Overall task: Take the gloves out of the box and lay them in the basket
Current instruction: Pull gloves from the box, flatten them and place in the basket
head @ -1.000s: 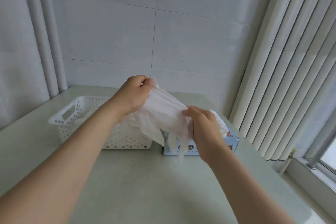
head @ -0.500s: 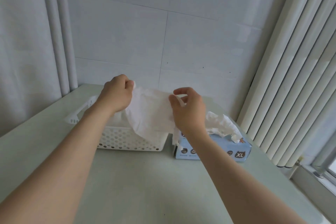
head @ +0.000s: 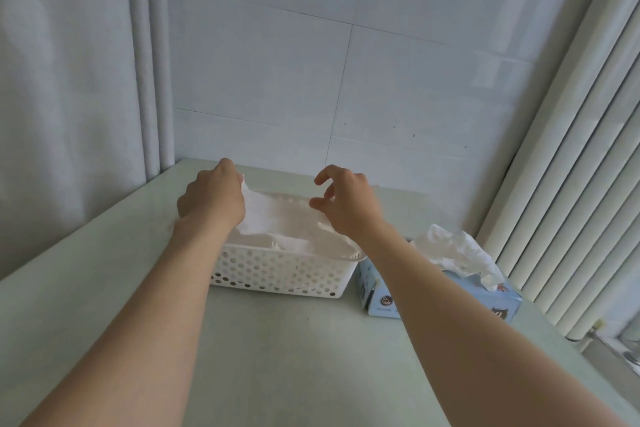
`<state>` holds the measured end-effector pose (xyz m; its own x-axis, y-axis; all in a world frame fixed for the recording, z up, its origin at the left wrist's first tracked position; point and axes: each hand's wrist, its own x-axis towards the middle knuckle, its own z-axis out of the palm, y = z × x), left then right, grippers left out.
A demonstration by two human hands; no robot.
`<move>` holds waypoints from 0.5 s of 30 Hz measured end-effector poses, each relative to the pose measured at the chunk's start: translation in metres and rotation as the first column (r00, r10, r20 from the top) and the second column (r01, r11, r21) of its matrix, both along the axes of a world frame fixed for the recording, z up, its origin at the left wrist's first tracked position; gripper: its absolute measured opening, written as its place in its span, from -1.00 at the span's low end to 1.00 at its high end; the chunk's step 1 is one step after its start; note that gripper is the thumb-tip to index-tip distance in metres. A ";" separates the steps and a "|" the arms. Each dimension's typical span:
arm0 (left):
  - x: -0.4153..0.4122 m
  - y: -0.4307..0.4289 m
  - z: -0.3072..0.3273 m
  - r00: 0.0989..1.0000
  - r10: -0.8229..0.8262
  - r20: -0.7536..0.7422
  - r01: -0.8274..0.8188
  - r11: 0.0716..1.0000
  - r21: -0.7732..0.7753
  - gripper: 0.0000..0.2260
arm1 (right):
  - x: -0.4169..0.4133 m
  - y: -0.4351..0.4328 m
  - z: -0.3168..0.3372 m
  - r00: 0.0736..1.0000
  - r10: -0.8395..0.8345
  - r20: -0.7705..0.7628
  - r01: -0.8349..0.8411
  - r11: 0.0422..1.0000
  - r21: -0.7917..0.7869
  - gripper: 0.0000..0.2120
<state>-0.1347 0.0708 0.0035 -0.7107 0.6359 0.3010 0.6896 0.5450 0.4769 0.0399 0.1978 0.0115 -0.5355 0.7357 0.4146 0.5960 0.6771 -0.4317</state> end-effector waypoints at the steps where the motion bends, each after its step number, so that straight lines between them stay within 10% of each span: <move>1: 0.001 -0.001 0.000 1.000 0.016 -0.006 -0.016 1.000 -0.013 -0.81 | 0.000 0.001 -0.001 1.000 -0.018 0.026 0.017 0.999 0.033 -0.66; 8: 0.004 0.005 0.000 0.987 -0.086 -0.137 0.073 0.993 -0.096 -0.81 | 0.005 -0.013 0.017 0.969 0.170 0.178 -0.160 0.985 -0.070 -0.87; 15: 0.021 0.002 0.012 0.878 -0.412 0.244 0.477 0.717 -0.508 -0.61 | 0.013 -0.016 0.005 0.773 0.192 0.605 -0.122 0.980 -0.155 -0.31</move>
<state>-0.1139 0.0728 0.0156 -0.3102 0.9179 -0.2473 0.8820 0.3750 0.2856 0.0528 0.1820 0.0162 -0.7618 0.6376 -0.1144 0.6469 0.7582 -0.0817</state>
